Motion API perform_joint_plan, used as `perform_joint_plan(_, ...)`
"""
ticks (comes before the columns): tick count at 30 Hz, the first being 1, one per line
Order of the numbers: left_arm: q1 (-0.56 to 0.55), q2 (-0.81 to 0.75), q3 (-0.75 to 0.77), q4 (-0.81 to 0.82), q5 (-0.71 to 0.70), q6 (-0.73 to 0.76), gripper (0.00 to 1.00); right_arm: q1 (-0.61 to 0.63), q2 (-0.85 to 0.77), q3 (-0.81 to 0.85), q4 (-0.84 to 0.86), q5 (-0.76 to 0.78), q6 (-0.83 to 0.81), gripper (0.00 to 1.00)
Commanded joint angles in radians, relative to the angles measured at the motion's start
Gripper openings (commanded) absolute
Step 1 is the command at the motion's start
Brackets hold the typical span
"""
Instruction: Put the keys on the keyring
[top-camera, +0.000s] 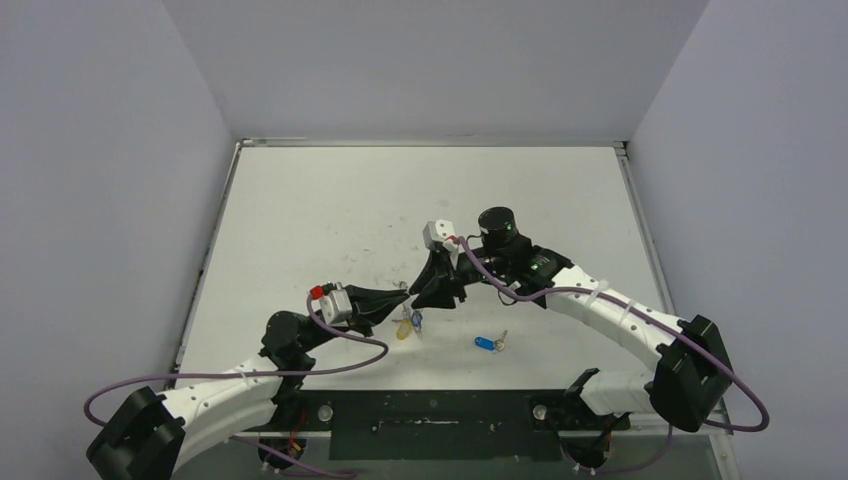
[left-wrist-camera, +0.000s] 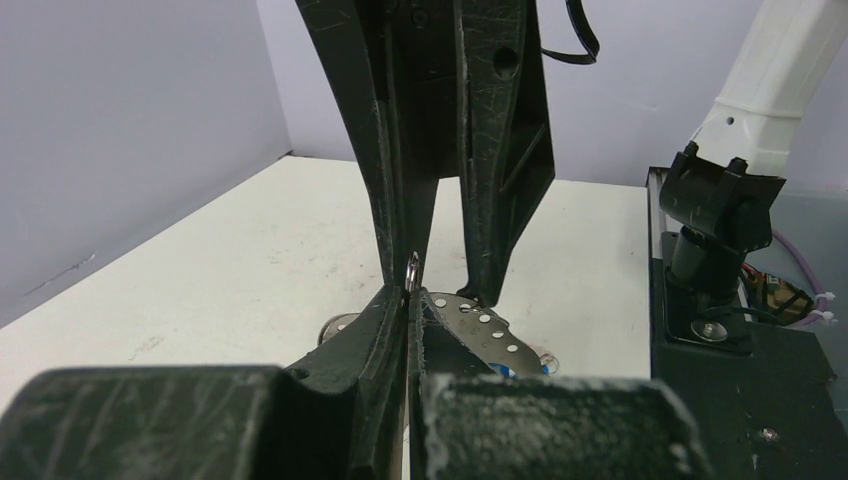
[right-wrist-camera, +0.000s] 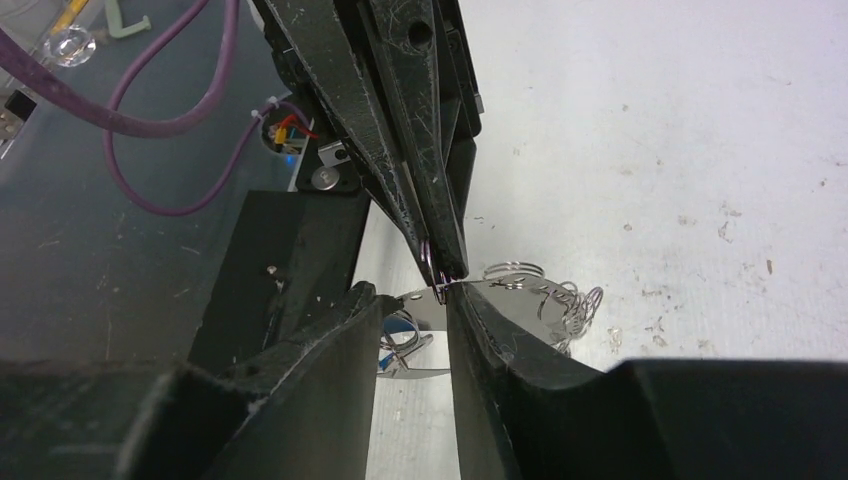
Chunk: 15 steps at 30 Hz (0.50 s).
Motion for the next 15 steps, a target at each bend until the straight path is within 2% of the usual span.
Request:
perform_joint_plan(1, 0.0, -0.012, 0.025, 0.091, -0.034, 0.011, 0.0, 0.024, 0.021, 0.031, 0.005, -0.054, -0.009, 0.25)
perform_joint_plan(4, 0.0, -0.008, 0.027, 0.093, -0.032, 0.01, 0.0, 0.029, 0.03, 0.038, 0.006, -0.048, -0.004, 0.13)
perform_joint_plan(8, 0.0, -0.014, 0.024, 0.093, -0.033, 0.008, 0.0, 0.026, 0.013, 0.03, 0.015, -0.01, 0.002, 0.11)
perform_joint_plan(11, 0.001, -0.018, 0.021, 0.089, -0.034, 0.005, 0.0, 0.023, -0.013, 0.007, 0.051, 0.026, 0.024, 0.0)
perform_joint_plan(15, 0.0, -0.018, 0.019, 0.085, -0.033, 0.001, 0.0, 0.016, -0.04, -0.012, 0.085, 0.073, 0.042, 0.0)
